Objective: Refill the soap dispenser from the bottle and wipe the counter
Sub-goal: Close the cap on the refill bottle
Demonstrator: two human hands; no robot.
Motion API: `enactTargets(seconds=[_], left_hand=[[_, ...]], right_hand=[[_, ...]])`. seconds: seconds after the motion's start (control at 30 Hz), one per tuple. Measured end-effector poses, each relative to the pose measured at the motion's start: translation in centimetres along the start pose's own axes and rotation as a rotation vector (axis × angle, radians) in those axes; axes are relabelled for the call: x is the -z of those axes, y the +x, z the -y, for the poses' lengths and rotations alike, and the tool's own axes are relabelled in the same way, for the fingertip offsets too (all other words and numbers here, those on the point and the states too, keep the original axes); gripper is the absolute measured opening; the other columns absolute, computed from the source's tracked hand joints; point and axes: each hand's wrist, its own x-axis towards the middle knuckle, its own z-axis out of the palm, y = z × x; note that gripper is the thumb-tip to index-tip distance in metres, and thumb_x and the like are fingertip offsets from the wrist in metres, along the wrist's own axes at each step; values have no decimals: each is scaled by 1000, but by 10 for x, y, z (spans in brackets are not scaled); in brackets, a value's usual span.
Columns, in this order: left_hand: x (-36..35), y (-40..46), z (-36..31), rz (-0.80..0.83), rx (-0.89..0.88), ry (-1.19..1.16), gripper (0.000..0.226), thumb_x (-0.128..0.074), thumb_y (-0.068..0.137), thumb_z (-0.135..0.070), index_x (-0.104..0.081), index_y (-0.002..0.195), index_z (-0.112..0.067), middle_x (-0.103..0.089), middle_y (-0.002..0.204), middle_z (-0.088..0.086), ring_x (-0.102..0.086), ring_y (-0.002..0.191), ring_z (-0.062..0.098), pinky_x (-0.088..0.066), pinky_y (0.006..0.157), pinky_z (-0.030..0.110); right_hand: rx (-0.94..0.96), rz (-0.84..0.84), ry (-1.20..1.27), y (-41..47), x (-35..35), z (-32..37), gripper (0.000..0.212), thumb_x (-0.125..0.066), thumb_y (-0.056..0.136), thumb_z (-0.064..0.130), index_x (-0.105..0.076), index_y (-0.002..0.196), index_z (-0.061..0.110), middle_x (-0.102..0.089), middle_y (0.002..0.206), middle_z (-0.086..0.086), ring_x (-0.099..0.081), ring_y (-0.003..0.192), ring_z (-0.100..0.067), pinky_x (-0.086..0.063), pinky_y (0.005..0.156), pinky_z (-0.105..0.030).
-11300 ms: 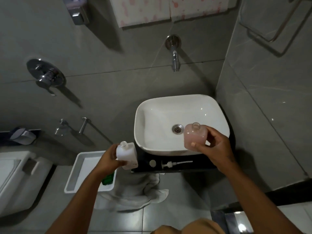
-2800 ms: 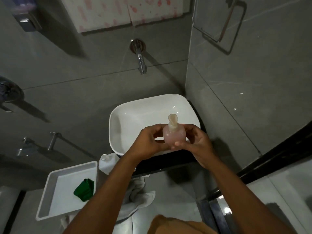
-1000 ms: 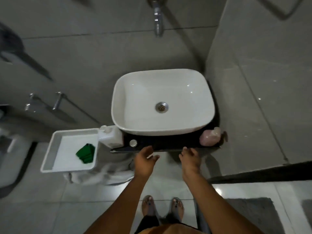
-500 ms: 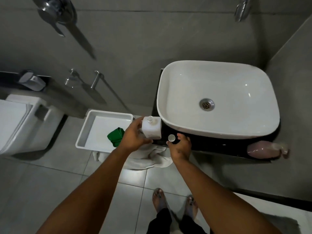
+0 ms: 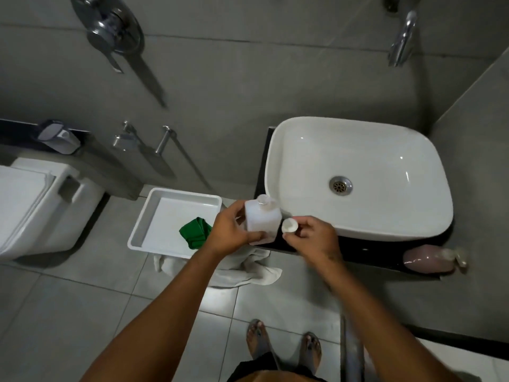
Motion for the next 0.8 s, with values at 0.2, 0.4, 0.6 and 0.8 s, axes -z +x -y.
enactTargets(seconds=[0.2, 0.4, 0.6, 0.8], left_hand=[[5, -6, -67, 49, -164, 56, 75, -97, 52, -38, -65, 120, -41, -75, 111, -15, -71, 104, 7, -60, 95, 36], [8, -4, -124, 26, -271, 90, 70, -95, 48, -45, -66, 113, -44, -76, 109, -16, -73, 100, 10, -61, 92, 38], [4, -6, -151, 36, -328, 160, 74, -95, 51, -45, -67, 119, -37, -74, 112, -15, -72, 101, 9, -62, 90, 39], [-5, -12, -161, 8, -344, 147, 77, -95, 54, -46, -67, 123, -27, -75, 114, -9, -72, 101, 11, -63, 89, 38]], right_hand=[[438, 147, -331, -2, 99, 122, 42, -82, 76, 9, -77, 114, 24, -67, 100, 8, -68, 86, 4, -52, 75, -5], [709, 319, -772, -7, 135, 200, 28, -73, 77, 6, -78, 102, 14, -66, 102, 0, -69, 88, -9, -60, 81, -35], [838, 376, -908, -6, 147, 229, 30, -76, 77, 10, -74, 105, 22, -65, 100, 7, -65, 81, -6, -57, 74, -29], [885, 459, -1052, 2, 151, 238, 32, -78, 85, 24, -74, 116, 27, -61, 94, 18, -55, 73, 4, -52, 74, -27]])
